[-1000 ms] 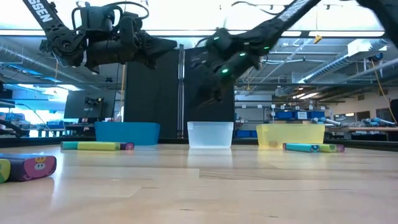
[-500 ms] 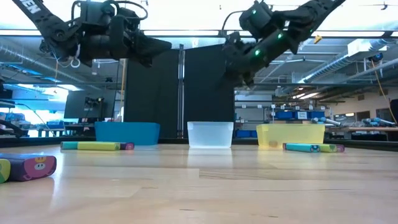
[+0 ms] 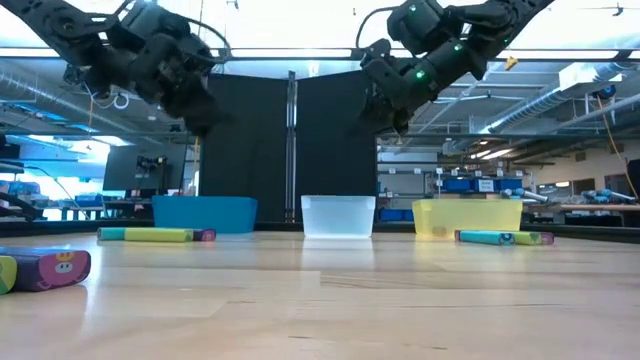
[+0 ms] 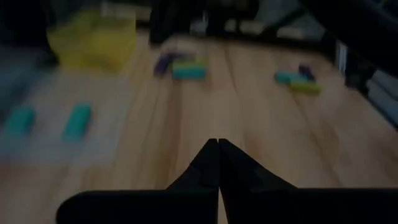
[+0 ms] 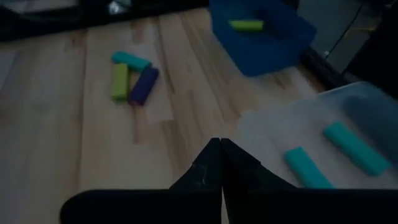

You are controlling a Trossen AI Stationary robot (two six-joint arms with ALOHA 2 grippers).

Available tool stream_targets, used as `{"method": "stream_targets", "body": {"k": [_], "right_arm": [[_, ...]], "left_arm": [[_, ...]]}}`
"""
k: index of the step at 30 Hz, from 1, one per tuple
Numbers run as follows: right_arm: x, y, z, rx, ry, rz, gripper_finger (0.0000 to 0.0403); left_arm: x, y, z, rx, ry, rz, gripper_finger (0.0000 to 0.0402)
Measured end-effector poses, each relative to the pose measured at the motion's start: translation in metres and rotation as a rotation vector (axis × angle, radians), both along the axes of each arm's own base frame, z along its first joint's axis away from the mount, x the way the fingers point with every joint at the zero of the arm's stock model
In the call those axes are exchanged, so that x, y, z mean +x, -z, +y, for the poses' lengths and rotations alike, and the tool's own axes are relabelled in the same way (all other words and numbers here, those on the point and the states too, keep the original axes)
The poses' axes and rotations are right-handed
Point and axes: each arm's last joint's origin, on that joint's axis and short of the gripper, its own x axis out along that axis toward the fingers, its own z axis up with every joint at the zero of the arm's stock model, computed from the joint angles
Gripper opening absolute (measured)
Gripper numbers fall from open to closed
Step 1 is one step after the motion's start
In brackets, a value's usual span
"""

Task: Sort blocks
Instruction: Put the green block into the blue bin

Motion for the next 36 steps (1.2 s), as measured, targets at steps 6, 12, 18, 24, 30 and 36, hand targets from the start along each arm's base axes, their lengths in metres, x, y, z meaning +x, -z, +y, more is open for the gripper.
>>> {"method": "stream_targets", "body": {"k": [6, 12, 18, 24, 30, 36], "right_arm": [[0.004, -0.004, 0.007, -0.016, -0.049, -0.048, 0.0008], [0.007, -0.006, 0.015, 0.015, -0.106, -0.081, 0.0008], [0.008, -0.006, 0.016, 0.004, -0.125, -0.082, 0.0008], [0.007, -0.005, 0.017, 0.008, -0.137, -0.071, 0.0009], [0.007, -0.004, 0.017, 0.003, -0.142, -0.057, 0.0009], [0.007, -0.004, 0.019, -0.01, -0.154, -0.056, 0.0009]], "left_arm": [[-0.008, 0.016, -0.01, -0.049, -0.073, 0.209, 0.0008], [-0.01, 0.023, -0.019, -0.121, -0.102, 0.303, 0.002], [-0.009, 0.025, -0.027, -0.097, -0.118, 0.342, 0.0066], [-0.01, 0.029, -0.034, -0.083, -0.095, 0.398, 0.0117], [-0.017, 0.038, -0.043, -0.118, -0.078, 0.534, 0.0152], [-0.005, 0.046, -0.045, -0.081, -0.065, 0.616, 0.0159]]}}
